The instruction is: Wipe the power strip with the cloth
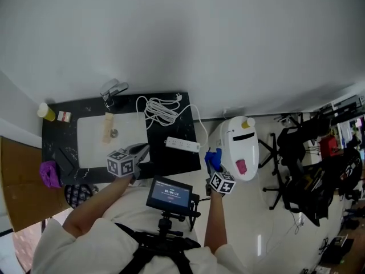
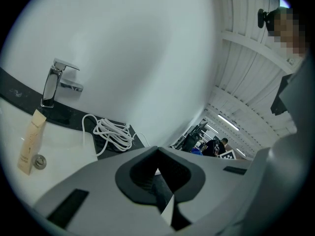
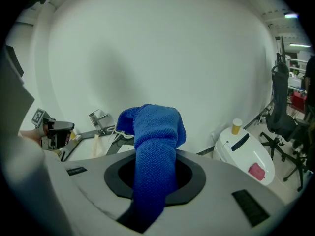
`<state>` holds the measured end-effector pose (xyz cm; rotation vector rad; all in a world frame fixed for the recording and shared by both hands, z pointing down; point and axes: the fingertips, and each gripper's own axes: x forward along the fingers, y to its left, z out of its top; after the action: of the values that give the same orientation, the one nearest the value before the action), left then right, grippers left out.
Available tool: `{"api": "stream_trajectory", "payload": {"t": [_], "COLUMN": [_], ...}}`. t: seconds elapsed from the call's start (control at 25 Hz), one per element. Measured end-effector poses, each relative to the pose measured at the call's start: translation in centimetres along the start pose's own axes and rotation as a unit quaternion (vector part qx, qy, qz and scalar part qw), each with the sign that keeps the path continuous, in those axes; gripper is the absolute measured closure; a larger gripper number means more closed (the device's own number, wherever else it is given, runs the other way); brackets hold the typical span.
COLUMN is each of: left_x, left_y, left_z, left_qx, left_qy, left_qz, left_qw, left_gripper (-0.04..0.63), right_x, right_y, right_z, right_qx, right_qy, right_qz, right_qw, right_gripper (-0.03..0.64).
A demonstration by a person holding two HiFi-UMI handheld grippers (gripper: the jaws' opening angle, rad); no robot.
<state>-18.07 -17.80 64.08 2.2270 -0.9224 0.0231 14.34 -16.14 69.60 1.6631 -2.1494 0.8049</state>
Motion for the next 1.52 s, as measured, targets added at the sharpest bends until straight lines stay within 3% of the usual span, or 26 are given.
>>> {"api": "stream_trajectory", "payload": {"t": [0.24,0.48,0.84,1.04,1.52], "left_x": [0.1,-0.5,-4.5,-7.6,-14.2], "left_y": [-2.5,-5.9,-12.1,-16.5,-27.2], "left_z": [-2.1,-5.1,-7.9,-10.7,-18.2], "left_qx": [0.008,0.007,0.018,0.059,0.124], "left_qy": [0.009,0.012,-0.031,-0.045,-0.059], "left_qz": [0.007,0.02,0.034,0.052,0.039], "left_qw": [0.9999,0.9997,0.9988,0.9959,0.9898], "left_gripper": [0.591,0.591,0.591,0.591,0.591], "right_x": [-2.4,-6.4,-16.0,-22.1,-35.7], "right_y": [-0.5,0.9,2.4,3.1,4.3], "right_z": [0.1,-0.5,-2.4,-4.9,-11.3], "right_qx": [0.009,0.01,-0.004,0.001,0.033], "right_qy": [-0.027,-0.045,-0.076,-0.09,-0.117], "right_qz": [0.012,0.061,0.103,0.113,0.142], "right_qw": [1.0,0.997,0.992,0.989,0.982], "right_gripper": [0.528,0.528,0.528,0.528,0.528]}}
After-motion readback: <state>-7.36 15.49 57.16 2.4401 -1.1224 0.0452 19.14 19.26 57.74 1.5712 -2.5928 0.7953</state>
